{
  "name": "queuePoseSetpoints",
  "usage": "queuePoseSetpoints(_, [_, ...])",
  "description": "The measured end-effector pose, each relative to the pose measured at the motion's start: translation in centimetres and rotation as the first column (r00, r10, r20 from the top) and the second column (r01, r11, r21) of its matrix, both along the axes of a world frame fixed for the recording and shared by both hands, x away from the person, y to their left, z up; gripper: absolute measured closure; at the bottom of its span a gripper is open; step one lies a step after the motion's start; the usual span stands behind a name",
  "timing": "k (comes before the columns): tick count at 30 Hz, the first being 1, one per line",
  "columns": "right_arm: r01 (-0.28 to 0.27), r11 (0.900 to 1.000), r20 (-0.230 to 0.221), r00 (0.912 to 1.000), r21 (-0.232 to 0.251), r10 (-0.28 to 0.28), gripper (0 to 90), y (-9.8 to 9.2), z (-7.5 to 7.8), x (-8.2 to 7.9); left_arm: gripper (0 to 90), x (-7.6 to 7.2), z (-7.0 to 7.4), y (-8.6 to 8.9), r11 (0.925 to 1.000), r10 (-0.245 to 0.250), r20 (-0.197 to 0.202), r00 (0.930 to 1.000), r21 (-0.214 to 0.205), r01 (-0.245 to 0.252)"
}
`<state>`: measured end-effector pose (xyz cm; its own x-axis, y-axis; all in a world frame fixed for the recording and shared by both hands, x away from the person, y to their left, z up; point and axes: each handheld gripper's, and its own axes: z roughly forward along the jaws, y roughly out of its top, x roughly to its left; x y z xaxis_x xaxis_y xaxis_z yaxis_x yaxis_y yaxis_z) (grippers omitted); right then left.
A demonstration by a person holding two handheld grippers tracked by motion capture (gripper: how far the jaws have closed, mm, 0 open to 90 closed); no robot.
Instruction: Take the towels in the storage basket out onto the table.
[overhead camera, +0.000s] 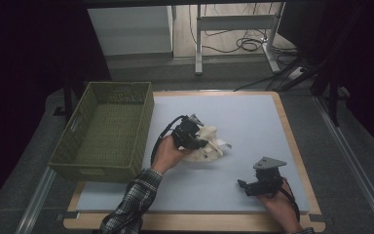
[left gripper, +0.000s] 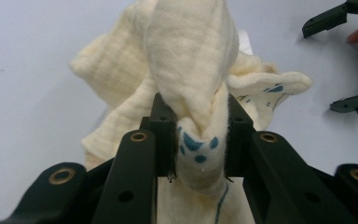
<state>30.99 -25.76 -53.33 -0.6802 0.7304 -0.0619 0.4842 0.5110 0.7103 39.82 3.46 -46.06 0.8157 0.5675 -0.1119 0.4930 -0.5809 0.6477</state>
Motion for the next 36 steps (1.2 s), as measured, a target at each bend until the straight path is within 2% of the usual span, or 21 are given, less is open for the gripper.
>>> queuePoseSetpoints(3, [0.0, 1.0, 0.0, 1.0, 0.0, 0.0, 3.9, 0.0, 0.0, 0.0, 71.0, -0.1, -1.1, -0.7, 1.0, -0.006, 0.003, 1.0, 0.0, 0.006])
queuePoseSetpoints(7, [0.002, 1.0, -0.001, 1.0, 0.001, -0.002, 3.9, 0.0, 0.0, 0.0, 69.8, -0.2, -2.4, -1.6, 0.9995, -0.024, -0.005, 0.9997, -0.02, 0.024])
queuePoseSetpoints(11, [0.002, 1.0, 0.0, 1.0, 0.0, -0.002, 3.9, 0.0, 0.0, 0.0, 68.6, -0.3, -3.7, -2.5, 0.999, -0.044, -0.004, 0.999, -0.003, 0.044])
queuePoseSetpoints(14, [0.002, 1.0, 0.002, 1.0, -0.001, -0.002, 3.9, 0.0, 0.0, 0.0, 63.3, -0.2, -4.2, -2.8, 0.9991, -0.041, -0.006, 0.9992, -0.012, 0.041])
queuePoseSetpoints(20, [0.002, 1.0, 0.003, 1.0, -0.001, -0.002, 3.9, 0.0, 0.0, -0.1, 39.0, -0.6, -3.7, -2.5, 0.997, -0.044, -0.015, 0.9989, -0.065, 0.043])
queuePoseSetpoints(24, [0.001, 1.0, 0.005, 1.0, -0.001, -0.001, 3.9, 0.0, 0.0, 0.0, 26.0, -1.4, -3.0, -2.1, 0.9973, -0.043, 0.016, 0.9989, -0.059, 0.044])
queuePoseSetpoints(28, [0.004, 1.0, 0.003, 1.0, -0.001, -0.004, 3.8, 0.0, 0.0, -0.1, 21.3, -2.1, -2.6, -1.2, 0.9968, -0.031, 0.031, 0.999, -0.073, 0.033])
queuePoseSetpoints(36, [0.001, 1.0, -0.011, 0.9999, 0.005, -0.001, 4.1, -0.1, 0.0, 0.1, 21.9, -3.8, -3.1, 1.0, 0.9986, 0.002, 0.068, 0.9977, -0.052, 0.001])
